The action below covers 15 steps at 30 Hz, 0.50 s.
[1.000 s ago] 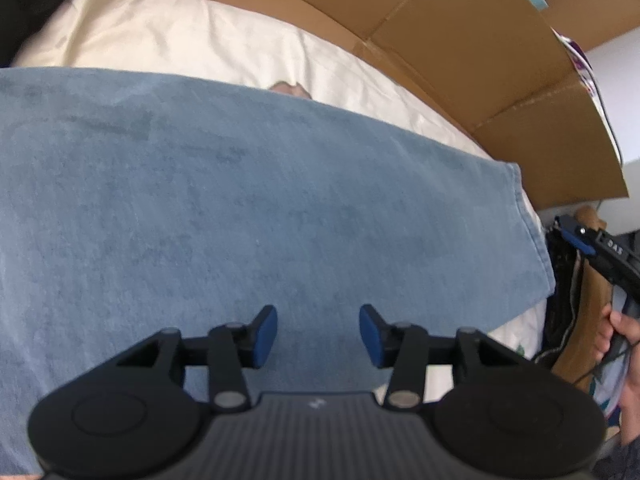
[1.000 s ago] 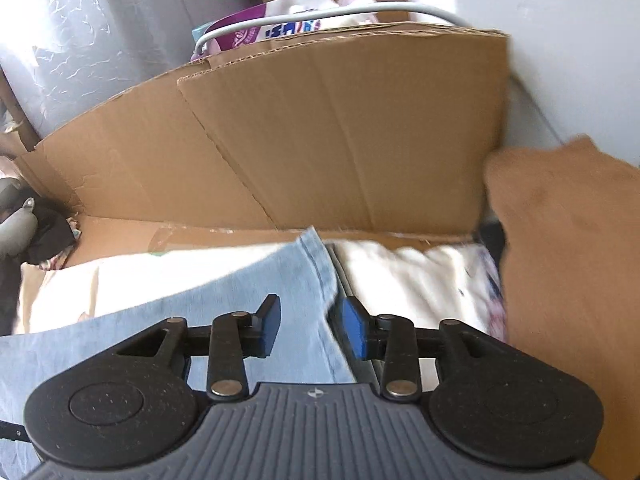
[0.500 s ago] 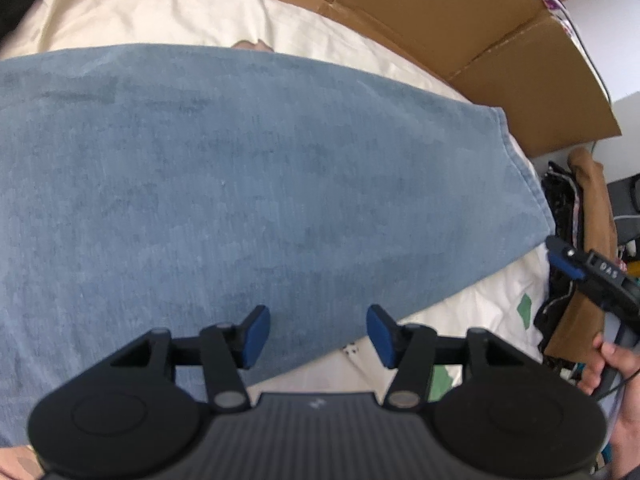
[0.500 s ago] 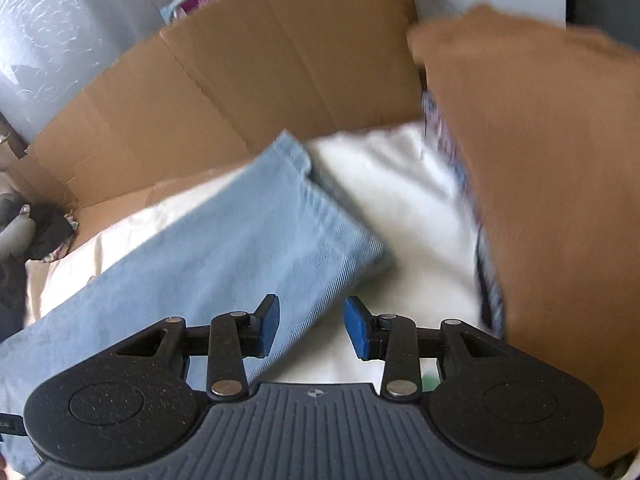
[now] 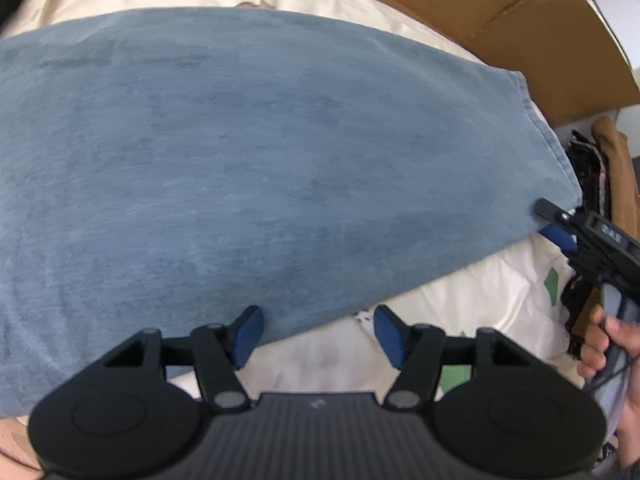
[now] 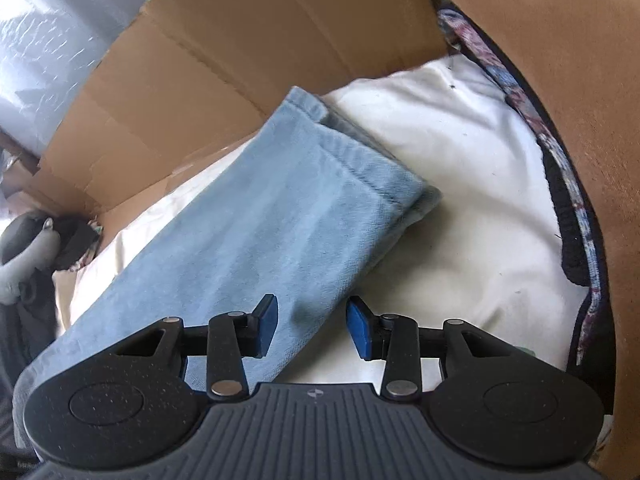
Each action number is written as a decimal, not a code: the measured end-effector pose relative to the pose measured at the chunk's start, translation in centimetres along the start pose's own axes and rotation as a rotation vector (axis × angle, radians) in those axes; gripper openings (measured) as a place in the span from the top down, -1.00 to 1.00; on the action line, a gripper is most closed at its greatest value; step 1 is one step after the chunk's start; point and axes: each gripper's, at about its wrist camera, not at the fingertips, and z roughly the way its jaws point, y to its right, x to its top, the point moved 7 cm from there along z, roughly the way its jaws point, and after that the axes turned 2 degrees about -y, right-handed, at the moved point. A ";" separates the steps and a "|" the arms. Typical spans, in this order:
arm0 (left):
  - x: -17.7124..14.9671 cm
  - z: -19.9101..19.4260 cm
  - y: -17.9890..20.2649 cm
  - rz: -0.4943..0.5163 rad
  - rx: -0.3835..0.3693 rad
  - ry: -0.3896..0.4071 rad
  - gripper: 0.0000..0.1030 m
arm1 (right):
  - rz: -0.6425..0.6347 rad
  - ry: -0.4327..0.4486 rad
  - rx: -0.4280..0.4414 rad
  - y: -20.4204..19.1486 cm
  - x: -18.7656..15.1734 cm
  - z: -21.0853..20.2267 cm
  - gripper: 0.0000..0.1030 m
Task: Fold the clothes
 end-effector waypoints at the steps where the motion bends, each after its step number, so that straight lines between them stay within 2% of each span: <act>1: 0.0 -0.2 0.4 0.018 -0.003 0.008 -0.26 | 0.013 0.003 0.007 0.2 0.1 -0.1 0.14; 6: 0.1 -0.4 1.6 0.061 -0.016 0.013 -0.26 | 0.050 0.023 0.063 0.3 1.4 -0.6 0.16; 8: 0.2 -0.3 1.9 0.063 -0.020 0.013 -0.25 | 0.054 0.020 0.071 0.2 2.0 -0.6 0.25; 10: 0.2 -0.3 2.0 0.066 -0.019 0.016 -0.25 | 0.047 0.014 0.080 -0.1 2.6 -0.6 0.47; 14: 0.2 -0.6 1.6 0.068 -0.012 0.022 -0.25 | 0.039 0.006 0.099 -0.6 3.6 -0.7 0.73; 15: 0.3 -0.7 1.6 0.066 -0.011 0.023 -0.25 | 0.037 0.008 0.105 -0.6 3.8 -0.7 0.85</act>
